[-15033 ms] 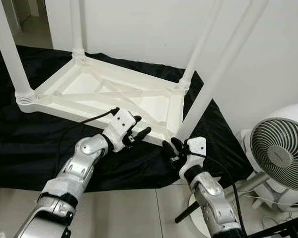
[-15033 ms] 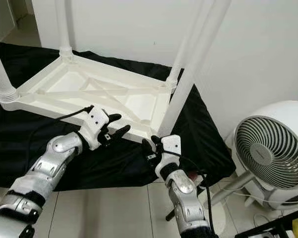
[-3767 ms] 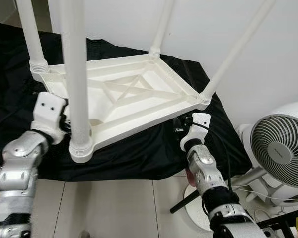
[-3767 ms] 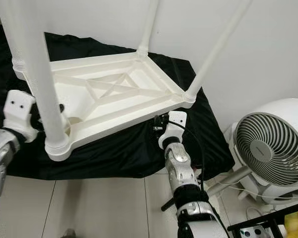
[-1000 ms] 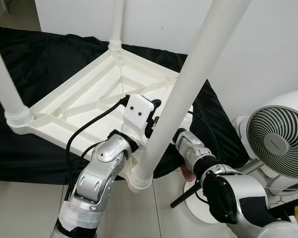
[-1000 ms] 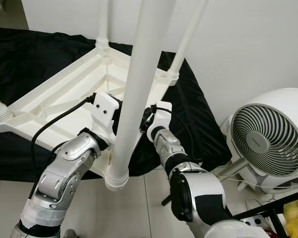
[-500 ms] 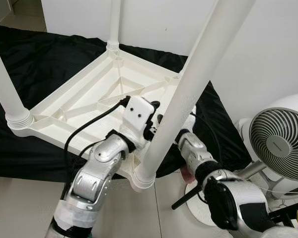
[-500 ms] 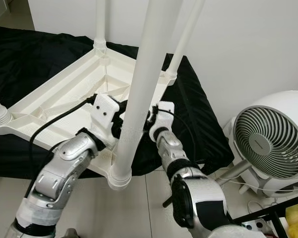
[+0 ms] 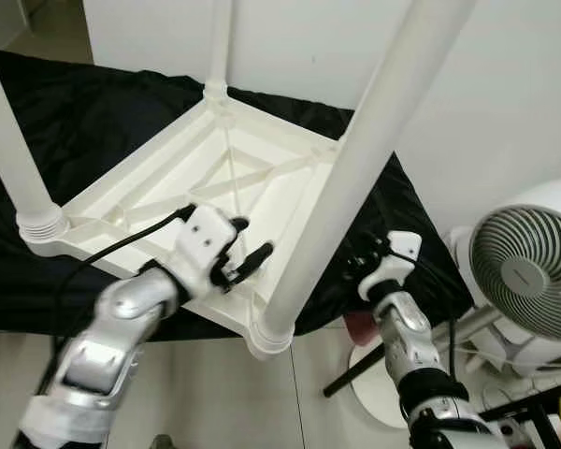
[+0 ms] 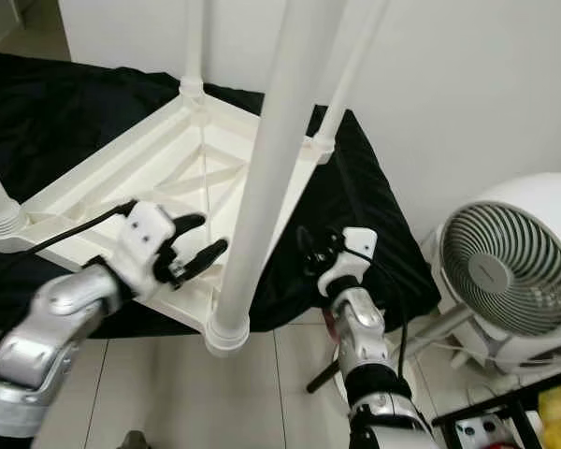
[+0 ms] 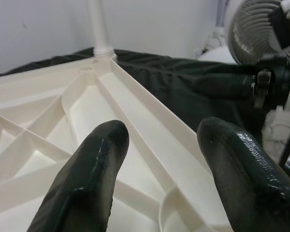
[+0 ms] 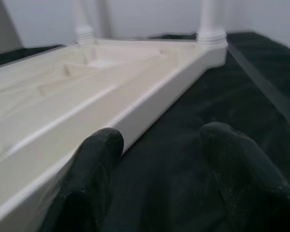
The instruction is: Building children table
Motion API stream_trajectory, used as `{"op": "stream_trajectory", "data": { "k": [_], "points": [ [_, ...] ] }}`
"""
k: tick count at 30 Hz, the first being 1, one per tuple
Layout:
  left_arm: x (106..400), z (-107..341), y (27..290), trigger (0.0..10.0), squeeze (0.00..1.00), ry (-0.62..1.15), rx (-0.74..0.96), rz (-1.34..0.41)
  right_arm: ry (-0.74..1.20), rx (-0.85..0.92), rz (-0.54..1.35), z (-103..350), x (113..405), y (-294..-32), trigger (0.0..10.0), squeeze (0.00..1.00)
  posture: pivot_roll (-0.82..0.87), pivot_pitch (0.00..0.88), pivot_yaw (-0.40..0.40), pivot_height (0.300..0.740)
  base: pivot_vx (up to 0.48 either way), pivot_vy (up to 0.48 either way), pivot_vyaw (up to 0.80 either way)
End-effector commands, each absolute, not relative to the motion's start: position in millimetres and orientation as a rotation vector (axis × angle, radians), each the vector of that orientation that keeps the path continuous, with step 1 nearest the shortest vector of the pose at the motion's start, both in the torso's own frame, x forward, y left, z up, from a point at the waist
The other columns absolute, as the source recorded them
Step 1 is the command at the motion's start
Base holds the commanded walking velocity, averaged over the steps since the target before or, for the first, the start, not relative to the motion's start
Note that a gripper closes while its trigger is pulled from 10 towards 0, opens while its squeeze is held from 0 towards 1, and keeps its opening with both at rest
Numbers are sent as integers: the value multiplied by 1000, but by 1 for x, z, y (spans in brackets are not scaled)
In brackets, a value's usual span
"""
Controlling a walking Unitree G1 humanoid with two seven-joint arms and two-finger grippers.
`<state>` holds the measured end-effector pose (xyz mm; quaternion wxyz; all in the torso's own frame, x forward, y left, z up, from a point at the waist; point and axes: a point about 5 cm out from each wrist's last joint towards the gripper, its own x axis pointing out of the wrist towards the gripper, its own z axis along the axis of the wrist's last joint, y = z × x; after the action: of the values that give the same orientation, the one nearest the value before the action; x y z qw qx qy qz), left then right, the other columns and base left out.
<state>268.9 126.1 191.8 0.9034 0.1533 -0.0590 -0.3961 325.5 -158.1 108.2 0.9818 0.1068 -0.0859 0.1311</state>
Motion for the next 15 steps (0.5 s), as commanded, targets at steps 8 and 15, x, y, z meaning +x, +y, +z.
{"op": "stream_trajectory", "data": {
  "k": [8, 15],
  "points": [
    [226, 172, 139, 10000, 0, 35, 361, -1112, -189, 126, 280, 114, 311, -181, 10000, 0, 141, 58, -167, 740, 0, 0, 0],
    [216, 160, 146, 10000, 0, 121, 458, -1187, -177, 98, 282, 121, 307, -190, 10000, 0, 146, 63, -173, 740, 0, 0, 0]
  ]
}}
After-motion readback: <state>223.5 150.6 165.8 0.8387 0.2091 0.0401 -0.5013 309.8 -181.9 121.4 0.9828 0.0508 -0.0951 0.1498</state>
